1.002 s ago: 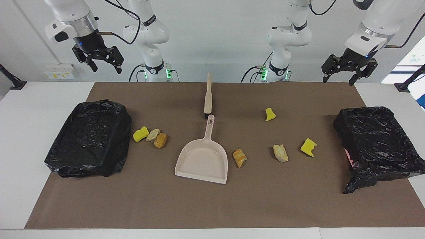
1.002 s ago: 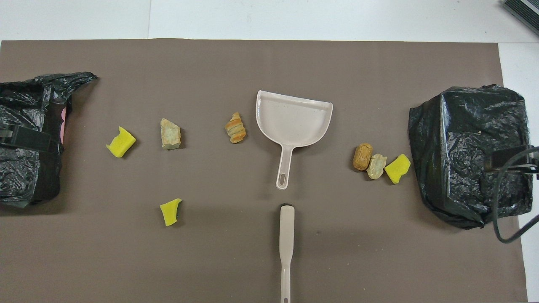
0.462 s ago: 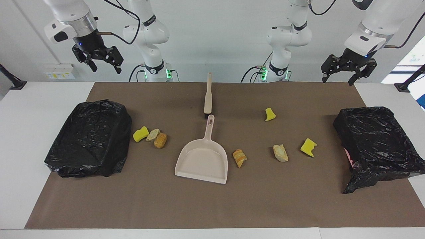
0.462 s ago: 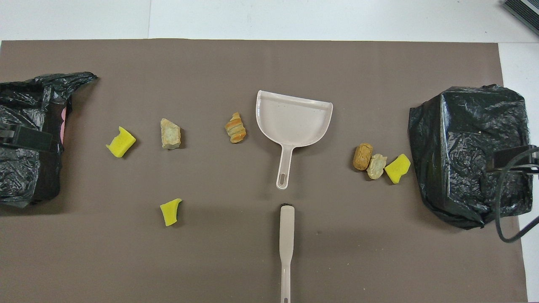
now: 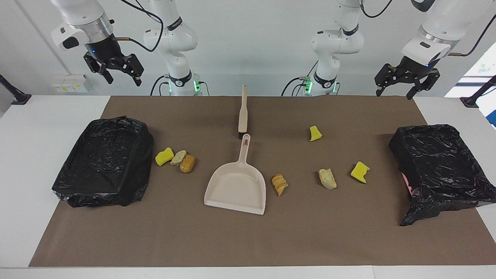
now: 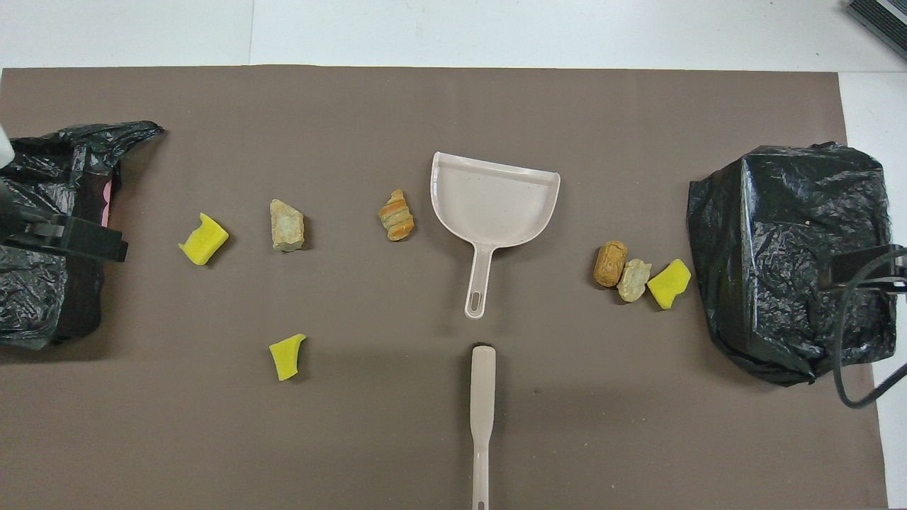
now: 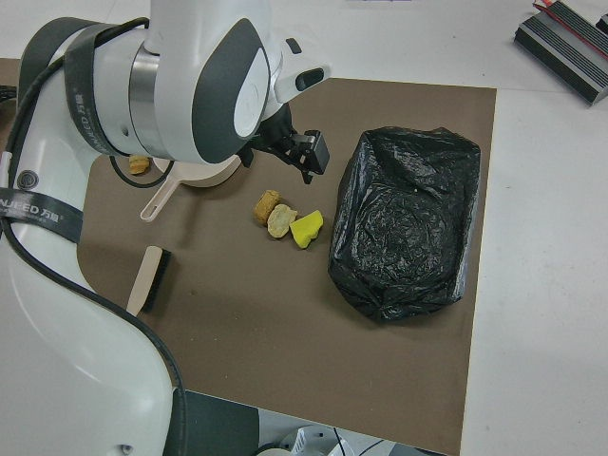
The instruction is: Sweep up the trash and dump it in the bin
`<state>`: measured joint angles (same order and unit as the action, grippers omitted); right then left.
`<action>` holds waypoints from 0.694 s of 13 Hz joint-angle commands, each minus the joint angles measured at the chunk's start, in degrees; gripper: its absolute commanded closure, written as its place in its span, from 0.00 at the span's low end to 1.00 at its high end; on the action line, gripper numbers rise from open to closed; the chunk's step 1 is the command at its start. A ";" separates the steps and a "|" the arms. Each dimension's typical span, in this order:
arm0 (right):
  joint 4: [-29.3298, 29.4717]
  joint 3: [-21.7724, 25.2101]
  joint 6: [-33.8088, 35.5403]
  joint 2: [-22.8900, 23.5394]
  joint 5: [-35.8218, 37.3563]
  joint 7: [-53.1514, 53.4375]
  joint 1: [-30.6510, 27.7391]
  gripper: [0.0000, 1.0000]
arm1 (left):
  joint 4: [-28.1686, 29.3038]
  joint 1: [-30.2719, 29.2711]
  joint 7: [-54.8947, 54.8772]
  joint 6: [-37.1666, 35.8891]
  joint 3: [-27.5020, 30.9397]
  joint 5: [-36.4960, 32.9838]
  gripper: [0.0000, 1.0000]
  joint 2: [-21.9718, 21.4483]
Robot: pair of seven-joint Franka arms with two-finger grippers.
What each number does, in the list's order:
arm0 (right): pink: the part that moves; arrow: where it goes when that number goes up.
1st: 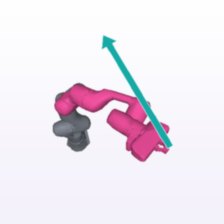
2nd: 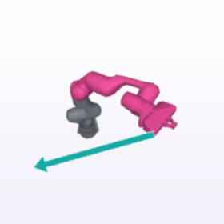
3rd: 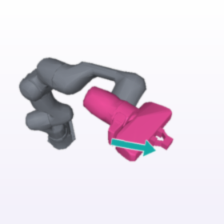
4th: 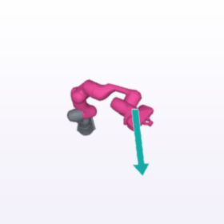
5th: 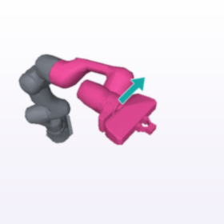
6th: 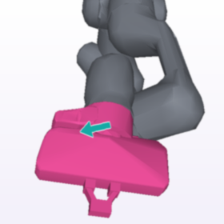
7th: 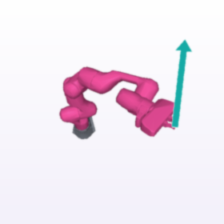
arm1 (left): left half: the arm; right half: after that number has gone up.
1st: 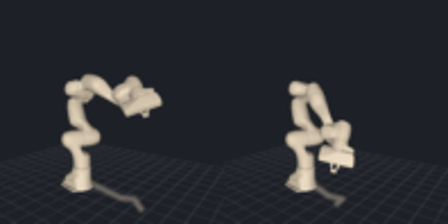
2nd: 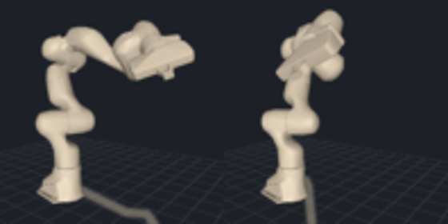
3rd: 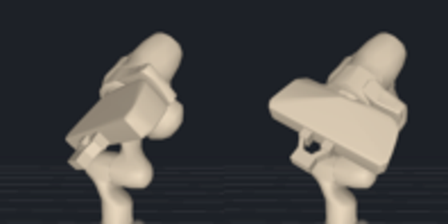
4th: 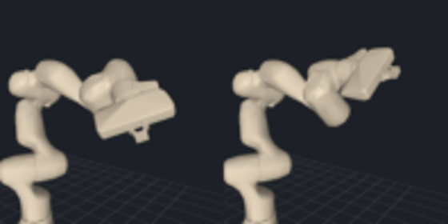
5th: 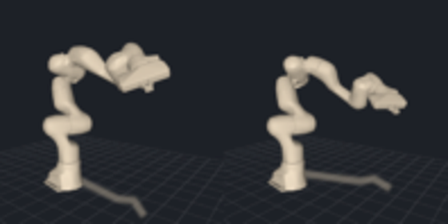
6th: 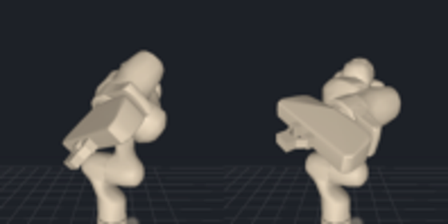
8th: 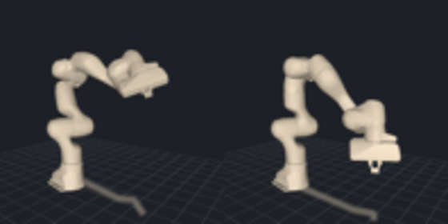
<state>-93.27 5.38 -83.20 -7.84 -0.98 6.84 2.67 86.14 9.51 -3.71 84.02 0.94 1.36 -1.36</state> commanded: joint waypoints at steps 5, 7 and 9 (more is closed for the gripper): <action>-1.48 0.16 0.14 -1.21 0.46 -0.95 -0.29 0.00 | 15.43 14.99 11.61 7.63 0.46 -0.13 0.00 -7.15; -1.48 0.16 0.14 -1.21 0.46 -0.87 -0.29 0.00 | 20.00 19.82 17.57 11.23 0.38 -0.13 0.00 -9.09; -2.09 0.16 0.06 -1.21 0.46 -0.86 -0.21 0.00 | 24.05 24.83 24.24 14.57 0.11 -0.13 0.00 -9.89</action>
<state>-93.50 5.42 -83.20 -7.85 -0.98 6.84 2.64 103.53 30.00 15.42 94.31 0.20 1.42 -7.61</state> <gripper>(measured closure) 0.000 0.000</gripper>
